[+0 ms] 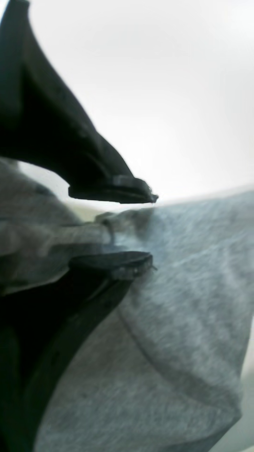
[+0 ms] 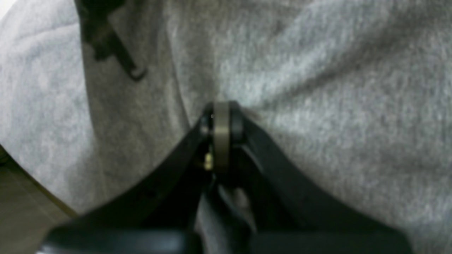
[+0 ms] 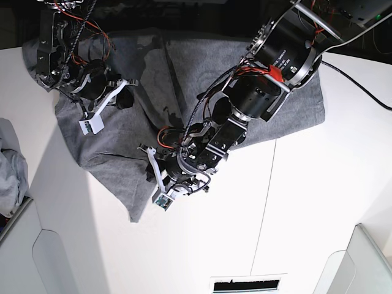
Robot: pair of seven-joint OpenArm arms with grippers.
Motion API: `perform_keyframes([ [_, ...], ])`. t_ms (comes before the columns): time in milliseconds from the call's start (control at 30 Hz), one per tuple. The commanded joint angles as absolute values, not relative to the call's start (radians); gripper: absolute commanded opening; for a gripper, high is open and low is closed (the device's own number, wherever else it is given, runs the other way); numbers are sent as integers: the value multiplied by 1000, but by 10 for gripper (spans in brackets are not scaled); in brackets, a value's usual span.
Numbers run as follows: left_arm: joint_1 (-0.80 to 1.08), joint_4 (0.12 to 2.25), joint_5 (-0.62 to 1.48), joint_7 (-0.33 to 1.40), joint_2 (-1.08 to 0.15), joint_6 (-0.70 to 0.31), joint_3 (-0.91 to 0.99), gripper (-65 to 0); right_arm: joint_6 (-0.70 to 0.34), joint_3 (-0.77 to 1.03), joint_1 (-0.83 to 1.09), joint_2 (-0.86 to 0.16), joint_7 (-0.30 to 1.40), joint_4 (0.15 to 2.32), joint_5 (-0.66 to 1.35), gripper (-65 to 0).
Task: Layout the t-shirt on the table in an organized manner, then fold the t-shirt properly
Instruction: 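Pull the grasped shirt fabric with the left gripper toward the right gripper, then lift the shirt with both grippers, bunching it together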
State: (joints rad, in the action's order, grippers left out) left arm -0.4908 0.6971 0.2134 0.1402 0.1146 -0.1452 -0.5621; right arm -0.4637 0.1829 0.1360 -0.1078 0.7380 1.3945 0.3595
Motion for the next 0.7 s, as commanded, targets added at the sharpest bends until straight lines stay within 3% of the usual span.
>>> perform_keyframes([
  [0, -514, 711, 210, 114, 125, -131, -562, -394, -449, 182, 147, -113, 813, 1391, 299, -650],
  [300, -492, 687, 159, 105, 125, -113, -563, -394, -449, 182, 147, -113, 820, 1391, 299, -650],
  [433, -464, 678, 160, 101, 126, -174, -563, -401, -449, 182, 147, -113, 819, 1391, 300, -650],
  [500, -457, 678, 160, 101, 134, -185, -563, -487, -449, 182, 147, -113, 819, 1391, 300, -650],
  [567, -460, 678, 160, 81, 139, -183, -563, -636, -449, 182, 147, -113, 818, 1391, 300, -650],
  [667, -472, 678, 160, 35, 138, -184, -563, -650, -449, 182, 147, -113, 819, 1391, 299, -650],
])
